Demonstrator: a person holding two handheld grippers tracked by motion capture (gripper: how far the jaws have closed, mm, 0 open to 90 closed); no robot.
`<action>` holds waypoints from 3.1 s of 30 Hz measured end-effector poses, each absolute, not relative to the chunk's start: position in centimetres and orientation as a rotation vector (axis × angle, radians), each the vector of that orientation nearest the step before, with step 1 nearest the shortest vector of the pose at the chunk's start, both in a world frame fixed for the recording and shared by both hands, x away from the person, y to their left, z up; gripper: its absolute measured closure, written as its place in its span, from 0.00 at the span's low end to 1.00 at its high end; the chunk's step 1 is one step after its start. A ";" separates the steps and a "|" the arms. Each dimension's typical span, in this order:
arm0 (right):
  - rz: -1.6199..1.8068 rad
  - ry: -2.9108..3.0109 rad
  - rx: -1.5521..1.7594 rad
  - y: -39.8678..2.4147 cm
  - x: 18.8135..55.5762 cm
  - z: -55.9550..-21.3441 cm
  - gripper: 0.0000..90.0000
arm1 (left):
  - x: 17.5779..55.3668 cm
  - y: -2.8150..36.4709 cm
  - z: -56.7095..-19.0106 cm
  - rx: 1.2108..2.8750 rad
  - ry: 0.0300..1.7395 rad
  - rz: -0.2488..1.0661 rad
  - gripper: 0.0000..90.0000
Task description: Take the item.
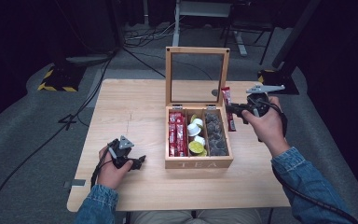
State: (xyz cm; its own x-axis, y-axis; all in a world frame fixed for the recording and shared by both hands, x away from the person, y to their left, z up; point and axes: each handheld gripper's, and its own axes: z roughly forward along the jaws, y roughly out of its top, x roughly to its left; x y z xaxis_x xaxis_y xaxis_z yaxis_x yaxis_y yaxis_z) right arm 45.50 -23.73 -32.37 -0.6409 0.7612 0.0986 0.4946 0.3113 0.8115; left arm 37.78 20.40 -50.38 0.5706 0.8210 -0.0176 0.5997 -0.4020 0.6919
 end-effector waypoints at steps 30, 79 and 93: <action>1.045 2.163 1.298 -32.8 49.0 -37.7 0.91 | 37.8 20.4 -50.4 2.143 1.128 0.433 0.17; 0.927 2.203 1.628 -35.4 48.8 -45.7 0.90 | 37.8 20.4 -50.4 2.141 1.134 0.431 0.17; 0.911 2.167 1.593 -35.4 48.5 -46.4 0.50 | 38.0 20.3 -50.4 2.142 1.130 0.425 0.16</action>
